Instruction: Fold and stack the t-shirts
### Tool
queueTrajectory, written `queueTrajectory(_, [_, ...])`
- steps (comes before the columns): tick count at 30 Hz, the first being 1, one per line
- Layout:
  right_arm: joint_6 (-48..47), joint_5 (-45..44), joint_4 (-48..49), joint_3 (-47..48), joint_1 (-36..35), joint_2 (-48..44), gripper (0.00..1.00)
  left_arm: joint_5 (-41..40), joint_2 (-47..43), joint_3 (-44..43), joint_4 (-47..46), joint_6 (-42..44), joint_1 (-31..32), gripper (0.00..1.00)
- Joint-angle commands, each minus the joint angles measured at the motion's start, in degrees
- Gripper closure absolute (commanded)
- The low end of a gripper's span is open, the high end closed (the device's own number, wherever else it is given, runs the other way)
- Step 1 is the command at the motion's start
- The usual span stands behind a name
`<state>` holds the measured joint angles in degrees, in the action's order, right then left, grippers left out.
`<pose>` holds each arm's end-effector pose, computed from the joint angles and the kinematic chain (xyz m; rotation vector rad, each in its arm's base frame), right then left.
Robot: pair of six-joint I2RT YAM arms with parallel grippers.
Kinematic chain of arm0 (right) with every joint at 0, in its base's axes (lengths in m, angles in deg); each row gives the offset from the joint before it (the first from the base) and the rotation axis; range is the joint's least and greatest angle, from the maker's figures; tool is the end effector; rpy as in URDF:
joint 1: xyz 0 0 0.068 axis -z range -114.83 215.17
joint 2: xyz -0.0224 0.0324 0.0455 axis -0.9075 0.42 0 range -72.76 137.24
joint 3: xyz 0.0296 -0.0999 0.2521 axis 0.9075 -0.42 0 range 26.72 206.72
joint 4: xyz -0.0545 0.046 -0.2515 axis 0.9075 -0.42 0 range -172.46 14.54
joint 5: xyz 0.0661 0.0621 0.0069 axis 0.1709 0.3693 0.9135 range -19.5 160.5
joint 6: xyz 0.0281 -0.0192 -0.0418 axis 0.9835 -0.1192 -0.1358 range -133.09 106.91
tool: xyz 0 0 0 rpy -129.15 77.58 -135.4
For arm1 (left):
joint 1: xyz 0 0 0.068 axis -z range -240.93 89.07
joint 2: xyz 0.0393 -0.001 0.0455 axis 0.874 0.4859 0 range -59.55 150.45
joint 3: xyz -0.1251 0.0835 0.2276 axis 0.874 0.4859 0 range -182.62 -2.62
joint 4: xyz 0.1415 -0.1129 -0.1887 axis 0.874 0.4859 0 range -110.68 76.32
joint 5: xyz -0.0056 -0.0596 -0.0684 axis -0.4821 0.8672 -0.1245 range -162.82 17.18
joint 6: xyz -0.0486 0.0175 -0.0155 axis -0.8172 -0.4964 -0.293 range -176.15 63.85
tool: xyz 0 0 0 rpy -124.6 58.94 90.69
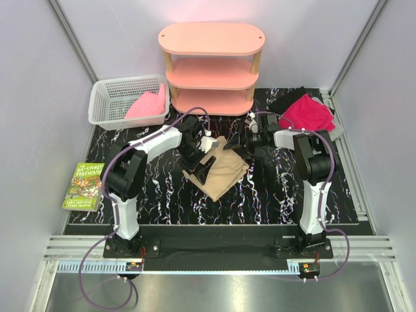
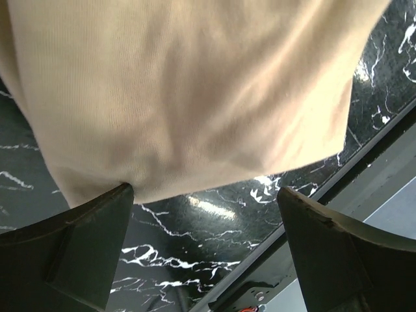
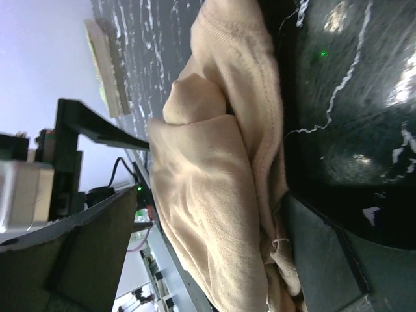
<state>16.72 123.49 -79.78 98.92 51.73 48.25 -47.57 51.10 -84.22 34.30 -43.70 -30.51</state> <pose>0.4017 0.1252 0.1186 -0.0553 2.5330 1.4651 0.3092 -0.1990 0.1883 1.1404 2.8079 -0.6954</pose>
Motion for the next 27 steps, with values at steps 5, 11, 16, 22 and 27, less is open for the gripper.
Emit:
queueTrajectory(5, [0.7, -4.0, 1.3, -10.9, -1.9, -1.1, 0.00, -1.1, 3.9, 2.4, -7.0, -1.9, 0.7, 0.01])
queueTrajectory(11, [1.9, -6.8, 2.1, -15.2, -6.3, -5.0, 0.00, -4.0, 6.2, -0.3, -8.5, -0.7, 0.6, 0.01])
queueTrajectory(16, [2.9, -8.4, 2.8, -16.7, -8.5, -7.0, 0.00, -5.9, 5.3, -1.7, -8.7, 0.6, 0.6, 0.01])
queueTrajectory(22, [4.8, -8.0, 6.1, -17.8, -9.3, -6.8, 0.00, -6.4, 3.4, 0.2, -9.0, 1.3, 0.6, 0.01])
queueTrajectory(27, [6.1, -7.3, 7.2, -18.0, -9.3, -5.0, 0.49, -7.0, 1.9, 2.1, -9.1, 2.1, 0.5, 0.01])
